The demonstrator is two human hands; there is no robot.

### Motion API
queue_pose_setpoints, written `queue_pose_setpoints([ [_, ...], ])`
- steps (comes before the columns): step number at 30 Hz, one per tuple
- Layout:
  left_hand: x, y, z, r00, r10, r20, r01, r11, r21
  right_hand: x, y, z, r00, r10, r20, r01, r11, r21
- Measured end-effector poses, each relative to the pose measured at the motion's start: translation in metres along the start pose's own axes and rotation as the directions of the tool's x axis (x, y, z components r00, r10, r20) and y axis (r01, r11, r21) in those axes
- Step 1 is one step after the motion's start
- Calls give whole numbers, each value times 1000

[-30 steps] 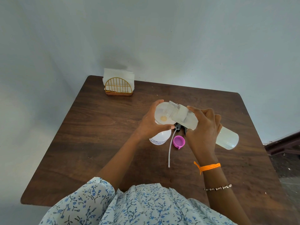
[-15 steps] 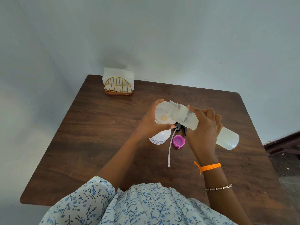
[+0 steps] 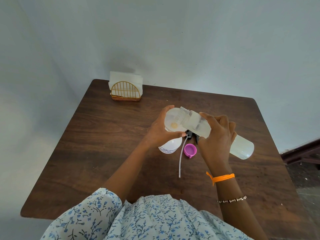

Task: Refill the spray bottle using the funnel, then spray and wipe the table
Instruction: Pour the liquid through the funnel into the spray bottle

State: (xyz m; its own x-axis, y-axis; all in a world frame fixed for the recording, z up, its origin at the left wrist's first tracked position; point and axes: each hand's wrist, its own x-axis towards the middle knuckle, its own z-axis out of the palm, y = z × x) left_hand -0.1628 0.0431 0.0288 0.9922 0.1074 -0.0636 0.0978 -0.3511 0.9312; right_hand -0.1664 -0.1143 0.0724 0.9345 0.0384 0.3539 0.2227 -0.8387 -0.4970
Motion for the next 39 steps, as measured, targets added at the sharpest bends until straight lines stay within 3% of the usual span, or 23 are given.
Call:
queue_pose_setpoints([
  [39, -2, 2, -1, 1000, 2, 5, -2, 1000, -11, 0, 3, 2, 1000, -22, -21, 22, 1000, -19],
])
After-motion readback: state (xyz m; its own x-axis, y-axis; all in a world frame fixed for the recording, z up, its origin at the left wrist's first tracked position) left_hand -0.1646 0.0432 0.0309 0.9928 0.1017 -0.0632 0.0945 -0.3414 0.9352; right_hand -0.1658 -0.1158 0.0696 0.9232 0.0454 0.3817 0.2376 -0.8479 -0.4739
